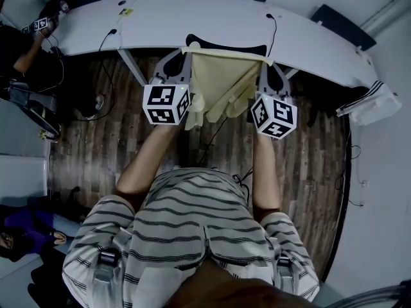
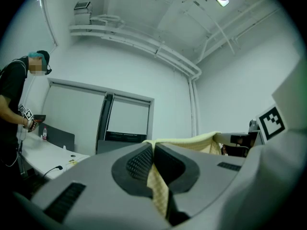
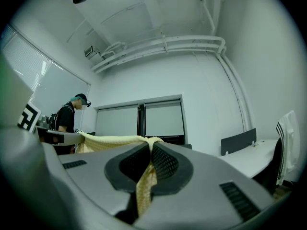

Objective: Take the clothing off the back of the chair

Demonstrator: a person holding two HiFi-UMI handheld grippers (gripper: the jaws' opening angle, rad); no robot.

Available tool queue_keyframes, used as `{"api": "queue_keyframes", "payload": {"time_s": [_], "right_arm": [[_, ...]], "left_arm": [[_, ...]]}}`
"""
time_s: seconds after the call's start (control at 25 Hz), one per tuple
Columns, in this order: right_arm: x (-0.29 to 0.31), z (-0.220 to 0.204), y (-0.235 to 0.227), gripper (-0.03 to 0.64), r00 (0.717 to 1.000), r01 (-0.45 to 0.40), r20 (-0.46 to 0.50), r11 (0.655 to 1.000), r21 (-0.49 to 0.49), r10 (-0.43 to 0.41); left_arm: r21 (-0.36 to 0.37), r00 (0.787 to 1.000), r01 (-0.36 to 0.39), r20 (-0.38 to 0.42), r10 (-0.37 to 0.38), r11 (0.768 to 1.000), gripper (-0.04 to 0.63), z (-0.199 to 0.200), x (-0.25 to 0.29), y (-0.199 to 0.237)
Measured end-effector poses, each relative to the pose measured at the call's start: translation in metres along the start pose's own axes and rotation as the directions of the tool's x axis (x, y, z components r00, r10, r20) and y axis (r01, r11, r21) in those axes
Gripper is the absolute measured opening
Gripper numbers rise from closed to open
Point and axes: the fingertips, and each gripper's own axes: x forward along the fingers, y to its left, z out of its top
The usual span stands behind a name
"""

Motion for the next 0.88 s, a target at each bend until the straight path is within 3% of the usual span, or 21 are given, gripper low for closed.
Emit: {"api": "queue_keyframes", "payload": {"time_s": [0.44,0.88], "right_arm": [[-0.029,0.024,0.003,0.025,0.999,-0.002,0.042,1.000,-0.016,0.003],[-0.051,0.017,0.010,0.025,1.000,0.003,0.031,1.000,-0.012,-0.003]], "left_arm": [[-0.023,0.999,0.030,0.040,-0.029,0.999,0.025,0.019,-0.022,-0.017],[-0.016,0.998,0.051,0.047,-0.050,0.999,0.025,0.022,-0.044,-0.025]]}}
